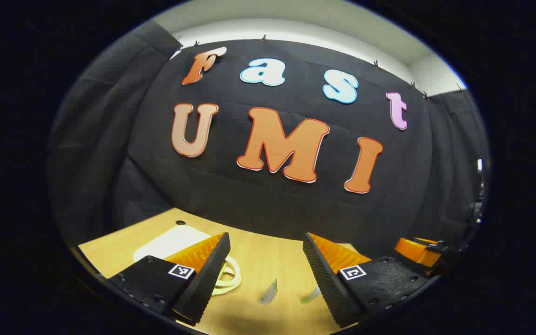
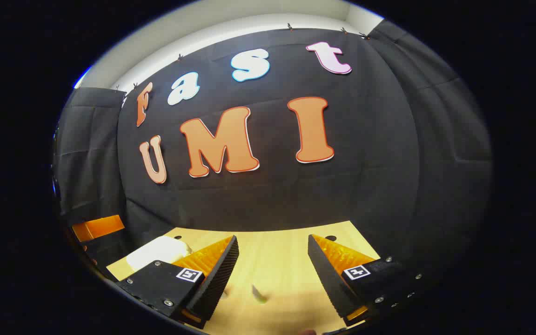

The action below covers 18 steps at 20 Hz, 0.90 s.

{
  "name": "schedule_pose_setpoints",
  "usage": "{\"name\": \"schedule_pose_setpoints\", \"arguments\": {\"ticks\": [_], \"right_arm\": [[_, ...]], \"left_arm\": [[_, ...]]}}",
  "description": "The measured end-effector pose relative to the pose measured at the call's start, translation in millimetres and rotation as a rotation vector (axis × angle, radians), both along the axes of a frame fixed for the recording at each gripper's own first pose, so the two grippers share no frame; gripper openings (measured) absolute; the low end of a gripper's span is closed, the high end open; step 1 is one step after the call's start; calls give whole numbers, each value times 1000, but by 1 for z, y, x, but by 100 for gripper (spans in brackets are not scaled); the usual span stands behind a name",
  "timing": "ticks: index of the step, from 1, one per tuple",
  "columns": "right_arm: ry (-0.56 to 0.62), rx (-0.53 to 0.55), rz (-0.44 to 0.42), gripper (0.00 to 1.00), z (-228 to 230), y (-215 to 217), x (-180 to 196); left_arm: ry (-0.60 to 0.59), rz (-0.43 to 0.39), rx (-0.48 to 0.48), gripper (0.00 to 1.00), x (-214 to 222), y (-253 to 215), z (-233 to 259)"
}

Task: First open the suitcase, pack the skin care products into it, and then close the suitcase.

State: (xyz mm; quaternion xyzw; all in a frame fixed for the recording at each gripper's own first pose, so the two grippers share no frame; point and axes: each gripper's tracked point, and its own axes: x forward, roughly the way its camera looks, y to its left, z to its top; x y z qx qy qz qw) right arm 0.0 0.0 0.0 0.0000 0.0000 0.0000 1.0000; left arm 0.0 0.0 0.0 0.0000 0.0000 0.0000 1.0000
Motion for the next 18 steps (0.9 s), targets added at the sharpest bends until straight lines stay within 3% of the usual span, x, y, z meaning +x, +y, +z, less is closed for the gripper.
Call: {"name": "schedule_pose_setpoints", "arguments": {"ticks": [1, 3, 6, 9, 14, 18], "right_arm": [[-5, -6, -1, 95, 2, 16, 2], [10, 4, -8, 95, -3, 43, 0], [13, 48, -8, 95, -8, 78, -5], [37, 57, -36, 95, -12, 93, -10], [44, -50, -92, 94, -5, 80, -11], [80, -51, -65, 95, -5, 68, 7]], "left_arm": [[26, -33, -29, 97, -1, 9, 1], [25, -20, -32, 97, -2, 46, 14], [-19, 5, 51, 97, -10, 88, 33], [15, -13, 112, 97, -8, 107, 33], [24, 18, 129, 97, 18, 119, 32], [12, 97, 149, 97, 38, 120, 33]]}}
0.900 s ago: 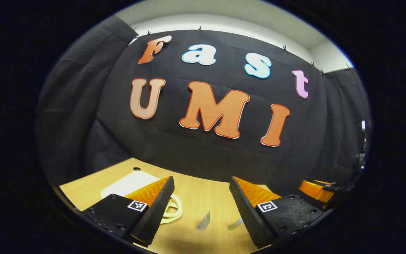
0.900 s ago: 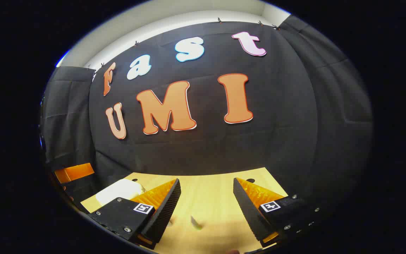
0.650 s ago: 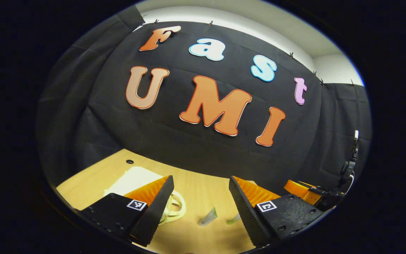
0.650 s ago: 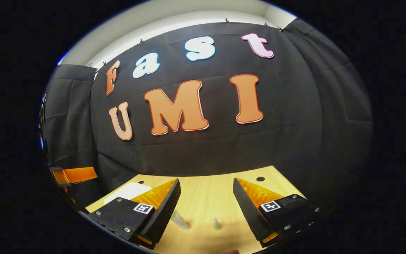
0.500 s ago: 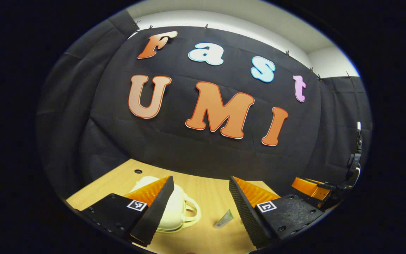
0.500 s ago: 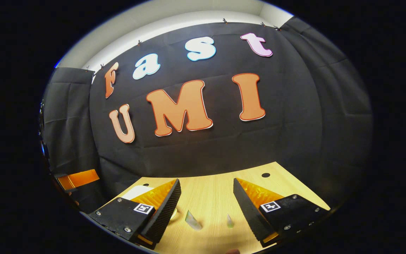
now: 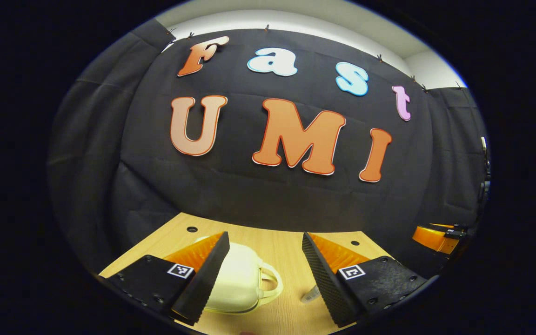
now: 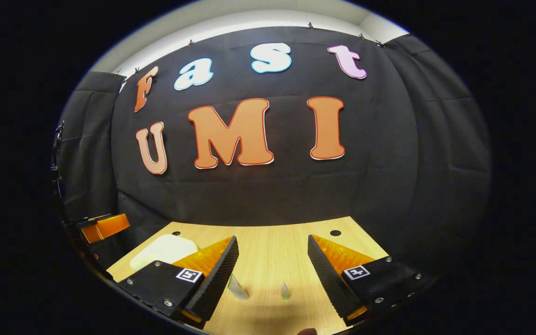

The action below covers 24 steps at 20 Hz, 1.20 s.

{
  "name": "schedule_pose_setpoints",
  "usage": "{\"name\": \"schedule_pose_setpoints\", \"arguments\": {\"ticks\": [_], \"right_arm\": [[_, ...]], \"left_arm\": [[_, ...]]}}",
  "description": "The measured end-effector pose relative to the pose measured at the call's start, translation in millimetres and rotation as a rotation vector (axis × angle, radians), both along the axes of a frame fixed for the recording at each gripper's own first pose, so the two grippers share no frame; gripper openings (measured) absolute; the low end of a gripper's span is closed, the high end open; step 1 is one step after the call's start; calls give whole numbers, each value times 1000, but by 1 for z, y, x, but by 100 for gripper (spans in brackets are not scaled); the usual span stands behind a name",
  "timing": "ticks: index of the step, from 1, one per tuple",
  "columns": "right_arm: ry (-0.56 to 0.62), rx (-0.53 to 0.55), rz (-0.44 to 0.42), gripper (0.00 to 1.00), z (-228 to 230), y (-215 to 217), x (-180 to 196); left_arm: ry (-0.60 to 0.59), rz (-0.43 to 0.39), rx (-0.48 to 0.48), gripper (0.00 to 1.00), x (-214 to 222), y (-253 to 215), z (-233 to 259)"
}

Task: First open the suitcase, pack the skin care products into it, and then close the suitcase.

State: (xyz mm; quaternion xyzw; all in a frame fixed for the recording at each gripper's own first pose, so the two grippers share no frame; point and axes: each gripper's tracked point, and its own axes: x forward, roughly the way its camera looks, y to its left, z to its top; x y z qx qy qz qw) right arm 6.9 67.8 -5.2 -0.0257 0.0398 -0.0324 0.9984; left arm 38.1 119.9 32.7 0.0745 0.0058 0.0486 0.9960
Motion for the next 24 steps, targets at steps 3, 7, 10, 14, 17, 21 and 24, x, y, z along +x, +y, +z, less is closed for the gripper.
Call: {"name": "schedule_pose_setpoints", "arguments": {"ticks": [3, 7, 10, 14, 17, 21, 24], "right_arm": [[4, -4, 16, 95, 7, -14, 21], [38, 9, 56, 95, -1, -25, 45], [79, 2, 58, 95, -16, -31, 54], [103, 3, 20, 95, -27, -43, 58], [146, 24, -16, 95, -42, -60, 53], [206, 56, -81, 95, -63, -88, 41], [215, 77, -113, 95, -68, -103, 31]], "left_arm": [[-9, 31, 52, 97, 16, -7, -1], [22, 85, 208, 97, 36, -5, -19], [88, 99, 322, 96, 49, -2, -43], [203, 48, 482, 98, 62, -7, -90], [287, -11, 569, 98, 76, -17, -124], [388, -111, 729, 99, 89, -30, -169], [474, -179, 812, 98, 90, -31, -197]]}}
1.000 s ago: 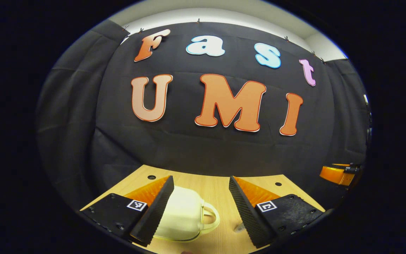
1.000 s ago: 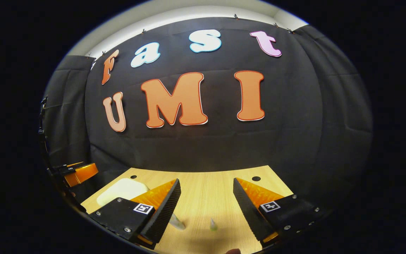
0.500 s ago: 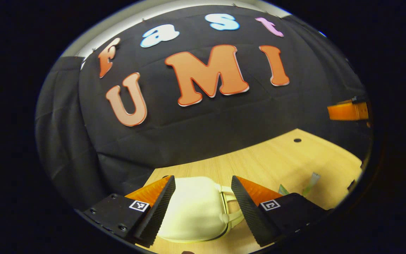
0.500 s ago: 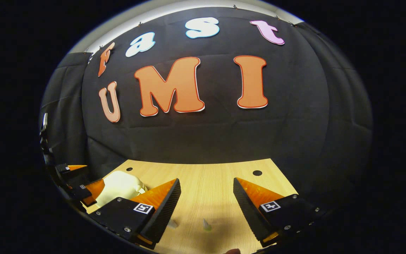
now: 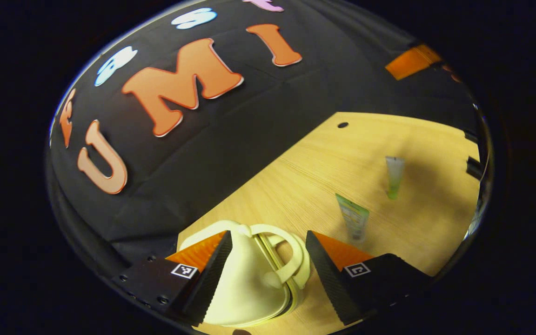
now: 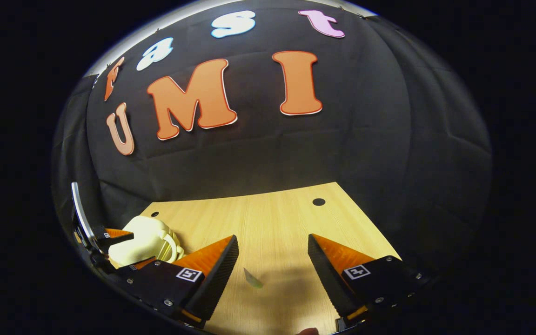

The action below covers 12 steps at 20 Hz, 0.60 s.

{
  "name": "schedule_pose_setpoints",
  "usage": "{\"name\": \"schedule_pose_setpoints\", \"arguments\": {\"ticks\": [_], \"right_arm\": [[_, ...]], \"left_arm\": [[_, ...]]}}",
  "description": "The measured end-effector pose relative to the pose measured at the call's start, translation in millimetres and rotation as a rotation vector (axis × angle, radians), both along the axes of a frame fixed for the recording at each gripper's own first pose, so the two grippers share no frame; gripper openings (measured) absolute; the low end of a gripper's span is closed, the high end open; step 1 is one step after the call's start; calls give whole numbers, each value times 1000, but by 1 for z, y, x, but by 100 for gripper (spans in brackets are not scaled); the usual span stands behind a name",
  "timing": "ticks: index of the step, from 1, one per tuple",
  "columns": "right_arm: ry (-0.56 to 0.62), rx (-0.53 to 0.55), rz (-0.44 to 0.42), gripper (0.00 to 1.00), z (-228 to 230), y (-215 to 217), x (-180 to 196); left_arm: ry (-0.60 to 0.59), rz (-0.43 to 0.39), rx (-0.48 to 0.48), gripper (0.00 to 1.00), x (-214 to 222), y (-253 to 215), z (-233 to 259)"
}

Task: First open the suitcase, pack the skin care products into it, and then close the suitcase.

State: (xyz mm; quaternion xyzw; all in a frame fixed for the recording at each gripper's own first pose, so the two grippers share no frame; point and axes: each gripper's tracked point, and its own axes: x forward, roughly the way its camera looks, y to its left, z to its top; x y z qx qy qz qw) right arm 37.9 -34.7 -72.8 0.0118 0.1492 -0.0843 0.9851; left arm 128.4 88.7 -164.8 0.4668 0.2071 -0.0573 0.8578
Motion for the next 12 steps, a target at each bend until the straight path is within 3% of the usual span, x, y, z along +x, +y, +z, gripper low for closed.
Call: {"name": "schedule_pose_setpoints", "arguments": {"ticks": [8, 12], "right_arm": [[24, 5, -51, 95, -8, -22, -17], [44, 17, -67, 95, -14, -28, -23]], "left_arm": [[184, 30, 233, 98, 3, 36, -55], [184, 29, 353, 98, 13, 45, -62]]}}
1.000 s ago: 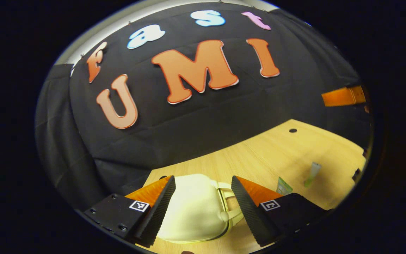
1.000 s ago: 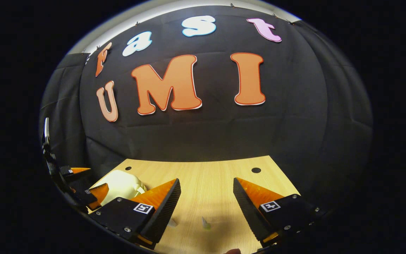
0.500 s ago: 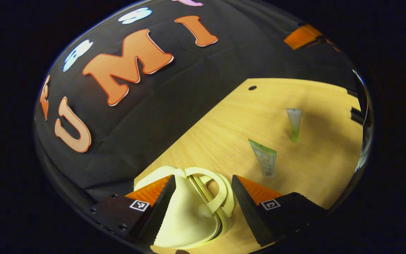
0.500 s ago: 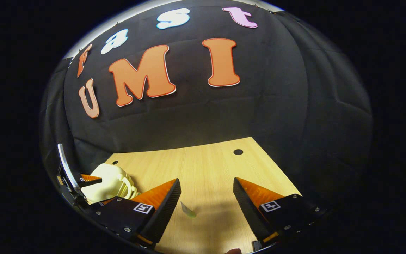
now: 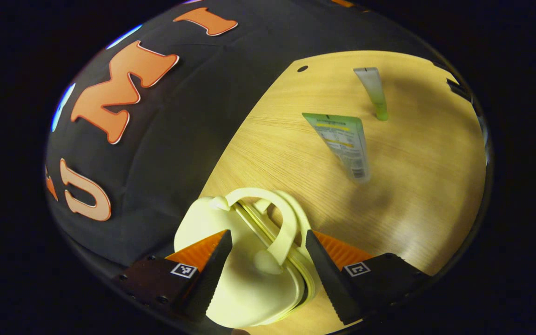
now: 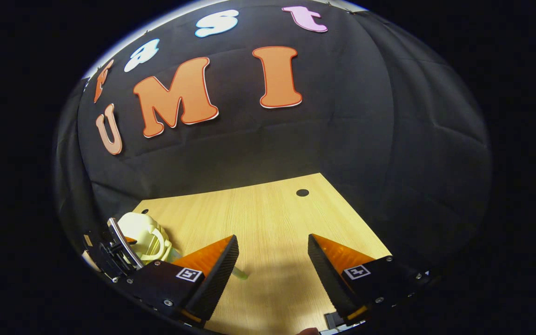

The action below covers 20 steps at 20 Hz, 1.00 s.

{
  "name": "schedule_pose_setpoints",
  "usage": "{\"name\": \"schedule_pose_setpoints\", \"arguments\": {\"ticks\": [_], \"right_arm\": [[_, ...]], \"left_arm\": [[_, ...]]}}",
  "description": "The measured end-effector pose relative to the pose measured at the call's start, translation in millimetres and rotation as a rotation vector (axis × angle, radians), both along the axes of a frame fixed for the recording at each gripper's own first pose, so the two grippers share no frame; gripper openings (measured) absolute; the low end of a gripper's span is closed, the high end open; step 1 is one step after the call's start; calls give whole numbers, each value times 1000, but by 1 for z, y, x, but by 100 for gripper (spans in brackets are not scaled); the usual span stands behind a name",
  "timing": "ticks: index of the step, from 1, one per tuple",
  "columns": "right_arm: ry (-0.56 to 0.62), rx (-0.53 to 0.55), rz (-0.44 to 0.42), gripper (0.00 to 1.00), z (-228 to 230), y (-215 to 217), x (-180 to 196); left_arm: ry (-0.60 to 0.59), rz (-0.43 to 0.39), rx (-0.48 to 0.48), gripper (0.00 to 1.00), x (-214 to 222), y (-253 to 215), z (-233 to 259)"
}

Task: First open the suitcase, pack the skin care products into it, and then close the suitcase.

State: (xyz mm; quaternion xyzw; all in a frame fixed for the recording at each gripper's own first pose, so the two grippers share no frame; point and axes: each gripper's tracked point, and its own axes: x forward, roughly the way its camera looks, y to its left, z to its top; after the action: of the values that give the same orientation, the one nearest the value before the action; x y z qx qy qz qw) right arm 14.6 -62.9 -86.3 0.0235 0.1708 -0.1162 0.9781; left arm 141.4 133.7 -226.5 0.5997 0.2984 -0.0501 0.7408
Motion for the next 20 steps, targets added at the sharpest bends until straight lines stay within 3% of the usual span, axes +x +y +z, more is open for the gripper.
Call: {"name": "schedule_pose_setpoints", "arguments": {"ticks": [11, 12, 15, 16, 20], "right_arm": [[20, 18, -34, 95, -4, -15, -8], [20, 17, -34, 95, -4, -16, -10], [21, 6, -36, 95, -2, -21, -12], [20, 5, -33, 95, -2, -21, -13], [21, -14, -16, 95, -5, -16, -14]], "left_arm": [[76, 0, 172, 98, 18, 6, -18], [103, 5, 165, 88, 15, 5, -25], [144, 29, 158, 22, 17, 6, -43], [140, 46, 145, 16, 16, 5, -43], [128, 67, 132, 15, 15, -2, -33]]}}
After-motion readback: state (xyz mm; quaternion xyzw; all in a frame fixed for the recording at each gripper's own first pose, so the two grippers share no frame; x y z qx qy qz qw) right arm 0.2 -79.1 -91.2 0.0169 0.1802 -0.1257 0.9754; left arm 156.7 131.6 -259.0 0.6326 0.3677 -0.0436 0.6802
